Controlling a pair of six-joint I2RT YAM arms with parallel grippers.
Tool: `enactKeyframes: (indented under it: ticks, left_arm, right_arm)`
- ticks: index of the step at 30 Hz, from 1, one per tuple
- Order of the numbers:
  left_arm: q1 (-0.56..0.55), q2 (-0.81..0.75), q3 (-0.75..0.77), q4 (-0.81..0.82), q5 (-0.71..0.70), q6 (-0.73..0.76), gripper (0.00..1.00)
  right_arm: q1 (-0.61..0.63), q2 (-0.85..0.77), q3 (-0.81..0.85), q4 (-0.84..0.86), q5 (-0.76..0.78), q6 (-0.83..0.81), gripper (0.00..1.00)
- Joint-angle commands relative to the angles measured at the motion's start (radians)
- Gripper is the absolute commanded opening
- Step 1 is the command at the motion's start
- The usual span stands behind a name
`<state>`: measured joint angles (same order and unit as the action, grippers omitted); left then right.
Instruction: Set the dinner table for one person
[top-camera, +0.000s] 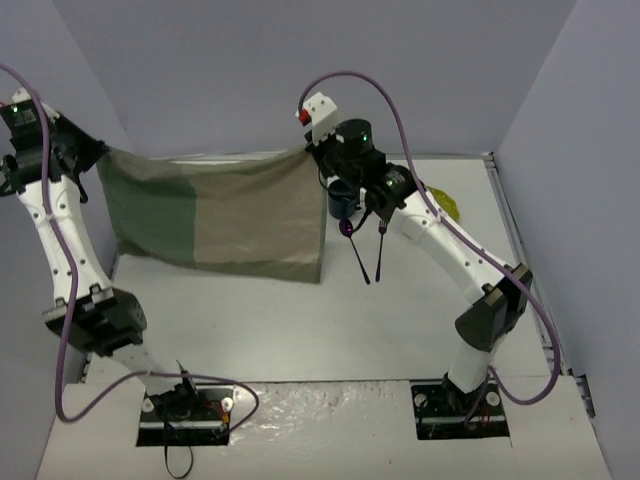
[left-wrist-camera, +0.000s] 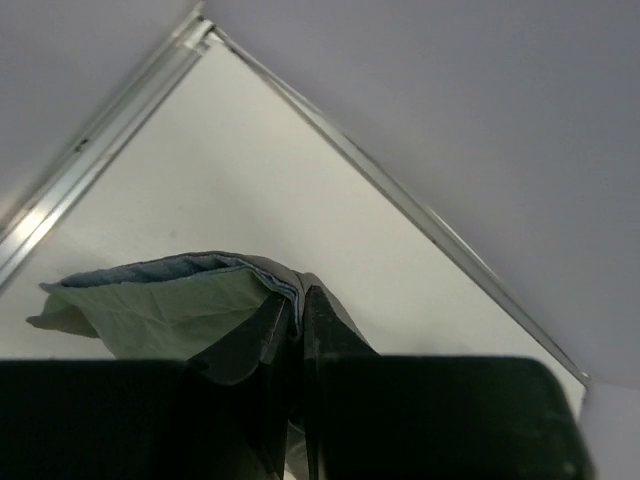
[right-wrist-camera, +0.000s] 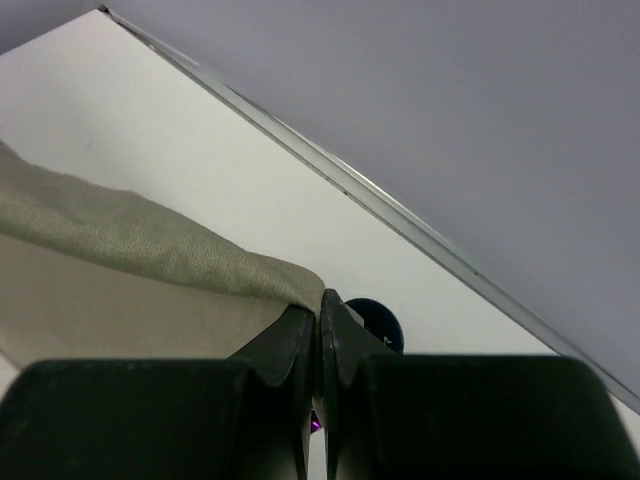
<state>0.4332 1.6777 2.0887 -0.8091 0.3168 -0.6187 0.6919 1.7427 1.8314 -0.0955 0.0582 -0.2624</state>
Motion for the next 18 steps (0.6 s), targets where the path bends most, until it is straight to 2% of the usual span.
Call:
enactKeyframes:
  ticks: [1,3,5,8,9,10,12,13,14,16,18]
  left_arm:
    - [0.009,0.096,0.241,0.214,0.255,-0.152,0.00]
    - [0.009,0.148,0.323,0.320,0.338,-0.196,0.00]
    - [0.013,0.184,0.363,0.441,0.432,-0.277,0.00]
    - [0.018,0.147,0.303,0.566,0.494,-0.299,0.00]
    - [0.018,0.143,0.264,0.574,0.485,-0.294,0.00]
    - [0.018,0.095,0.160,0.574,0.443,-0.205,0.00]
    - [0.018,0.034,0.027,0.571,0.375,-0.127,0.00]
    - [0.018,-0.022,-0.124,0.579,0.292,-0.054,0.00]
    - [0.018,-0.062,-0.256,0.606,0.241,-0.033,0.00]
    - [0.018,-0.116,-0.389,0.652,0.192,0.018,0.00]
    - [0.020,-0.160,-0.657,0.691,0.098,0.064,0.00]
  right_arm:
    - [-0.008,0.054,0.235,0.126,0.007,-0.081,0.00]
    - [-0.012,0.059,0.264,0.172,0.038,-0.112,0.00]
    - [-0.012,0.034,0.219,0.259,0.056,-0.141,0.00]
    - [-0.011,-0.064,0.031,0.423,0.030,-0.164,0.00]
    - [-0.012,-0.067,0.023,0.447,0.028,-0.169,0.00]
    - [-0.011,-0.109,-0.096,0.459,0.014,-0.173,0.00]
    - [-0.012,-0.117,-0.168,0.448,0.000,-0.172,0.00]
    - [-0.011,-0.124,-0.215,0.454,-0.006,-0.172,0.00]
    - [-0.009,-0.129,-0.290,0.475,-0.001,-0.171,0.00]
    - [-0.005,-0.125,-0.425,0.498,0.005,-0.160,0.00]
    - [0.011,-0.105,-0.553,0.529,-0.002,-0.139,0.00]
